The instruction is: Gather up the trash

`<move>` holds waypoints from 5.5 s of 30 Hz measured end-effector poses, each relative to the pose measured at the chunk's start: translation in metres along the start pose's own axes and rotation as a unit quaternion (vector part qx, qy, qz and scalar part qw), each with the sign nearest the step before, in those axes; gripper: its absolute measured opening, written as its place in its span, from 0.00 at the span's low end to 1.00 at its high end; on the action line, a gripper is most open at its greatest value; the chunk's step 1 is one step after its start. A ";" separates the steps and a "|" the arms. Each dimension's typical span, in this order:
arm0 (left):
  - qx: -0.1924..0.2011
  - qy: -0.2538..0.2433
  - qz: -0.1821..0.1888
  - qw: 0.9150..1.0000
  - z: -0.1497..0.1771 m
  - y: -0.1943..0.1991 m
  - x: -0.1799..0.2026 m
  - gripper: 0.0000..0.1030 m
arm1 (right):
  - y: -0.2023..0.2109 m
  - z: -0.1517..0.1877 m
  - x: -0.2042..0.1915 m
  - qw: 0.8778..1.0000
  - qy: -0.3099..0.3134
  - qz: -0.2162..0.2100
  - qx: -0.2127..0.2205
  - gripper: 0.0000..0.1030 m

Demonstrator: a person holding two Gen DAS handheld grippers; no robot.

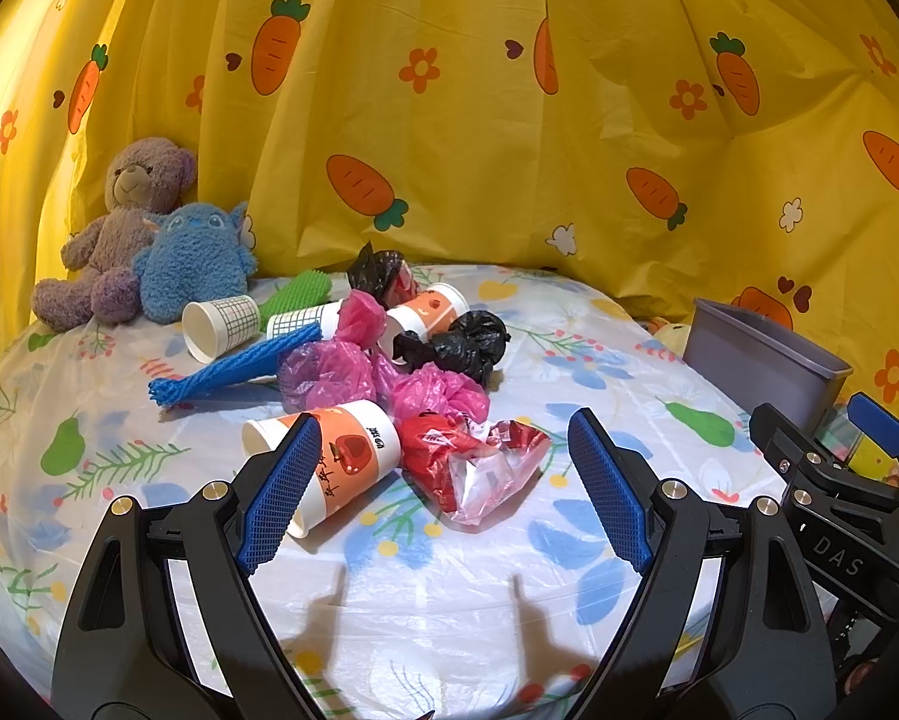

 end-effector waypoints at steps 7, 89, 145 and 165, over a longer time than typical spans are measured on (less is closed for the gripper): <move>0.000 -0.001 -0.001 1.000 0.000 0.000 0.000 0.81 | 0.000 0.000 0.000 1.000 0.000 0.000 0.000 0.95; -0.079 0.097 0.074 0.989 0.011 -0.037 -0.062 0.01 | -0.075 0.013 -0.134 0.949 0.039 -0.302 -0.075 0.06; -0.255 -0.037 0.394 0.882 0.026 -0.189 0.369 0.02 | -0.155 0.029 0.241 0.983 -0.108 0.094 -0.118 0.06; -0.210 -0.005 0.341 0.916 0.005 -0.192 0.326 0.77 | -0.152 0.030 0.241 0.982 -0.105 0.110 -0.113 0.59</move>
Point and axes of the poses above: each gripper's, at about its wrist camera, not at the fingertips, and y roughly against the way its jaws point, x to its right, z to its underside, the point moved 7 cm from there along -y, roughly the way its jaws point, and after that the axes turned 15 degrees about y, right-handed, at the moved point
